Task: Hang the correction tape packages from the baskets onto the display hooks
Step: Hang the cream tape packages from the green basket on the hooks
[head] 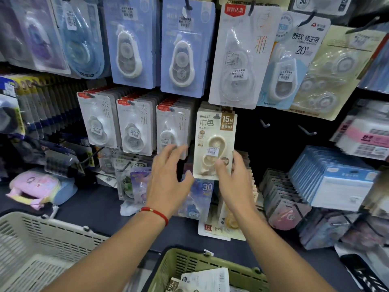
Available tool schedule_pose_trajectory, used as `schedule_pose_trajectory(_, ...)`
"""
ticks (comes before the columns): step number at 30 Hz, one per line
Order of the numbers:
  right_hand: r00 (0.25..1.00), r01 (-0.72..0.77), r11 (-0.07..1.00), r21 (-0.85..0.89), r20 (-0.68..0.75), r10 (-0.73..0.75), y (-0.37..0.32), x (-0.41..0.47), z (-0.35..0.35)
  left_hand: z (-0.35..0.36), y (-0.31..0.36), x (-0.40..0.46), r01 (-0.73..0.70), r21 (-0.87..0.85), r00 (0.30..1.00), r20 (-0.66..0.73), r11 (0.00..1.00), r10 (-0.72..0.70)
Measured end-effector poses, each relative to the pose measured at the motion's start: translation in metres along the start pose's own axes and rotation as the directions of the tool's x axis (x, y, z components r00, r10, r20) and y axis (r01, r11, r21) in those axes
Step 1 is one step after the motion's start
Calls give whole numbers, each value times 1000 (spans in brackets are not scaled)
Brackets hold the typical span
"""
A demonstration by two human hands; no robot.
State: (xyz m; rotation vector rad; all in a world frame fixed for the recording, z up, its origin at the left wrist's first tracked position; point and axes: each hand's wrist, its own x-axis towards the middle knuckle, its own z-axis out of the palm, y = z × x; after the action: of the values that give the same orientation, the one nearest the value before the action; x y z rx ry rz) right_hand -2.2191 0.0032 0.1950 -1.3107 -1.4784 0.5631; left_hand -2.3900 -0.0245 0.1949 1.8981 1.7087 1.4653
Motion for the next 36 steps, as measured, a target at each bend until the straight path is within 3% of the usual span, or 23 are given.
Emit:
schedule_pose_trajectory(3, 997, -74, 965, -250, -51, 63, 8, 0, 15, 1, -10, 8, -83, 142, 996, 57, 986, 75)
schedule_pose_trajectory(4, 993, -43, 938, -343, -114, 4, 8, -3, 19, 2, -14, 10, -109, 172, 991, 92, 979, 95)
schedule_pose_trajectory(6, 932, 236, 822, -519, -117, -342, 7, -6, 23, 3, -22, 11, -133, 192, 984, 140, 972, 107)
schedule_pose_trajectory(8, 813, 506, 608, -612, 104, -573, 11, 4, 23, 3, -26, 14, -127, 191, 982, 159, 973, 97)
schedule_pose_trajectory(10, 783, 563, 475, -676, 253, -569, 15, 25, 23, 2, -29, 17, -113, 184, 982, 167, 976, 82)
schedule_pose_trajectory(13, 843, 482, 384, -788, 296, -450, 19, 54, 24, 3, -32, 17, -113, 173, 979, 187, 978, 80)
schedule_pose_trajectory(23, 918, 383, 473, -794, 382, -103, 21, 127, 39, 6, -38, 17, -153, 208, 974, 198, 966, 112)
schedule_pose_trajectory(27, 920, 352, 551, -757, 389, -53, 17, 123, 32, 3, -43, 15, -168, 222, 972, 197, 961, 125)
schedule_pose_trajectory(30, 889, 407, 587, -700, 450, -80, 23, 84, 11, 0, -48, 10, -186, 230, 962, 242, 955, 129)
schedule_pose_trajectory(33, 846, 437, 638, -634, 531, -51, 37, 23, -21, 1, -51, -6, -235, 225, 874, 474, 946, 104)
schedule_pose_trajectory(34, 818, 439, 644, -627, 575, 2, 43, 0, -31, 3, -51, -17, -292, 239, 789, 607, 926, 92)
schedule_pose_trajectory(36, 725, 438, 622, -649, 664, 184, 58, -45, -49, 10, -51, -46, -439, 235, 533, 845, 867, 41)
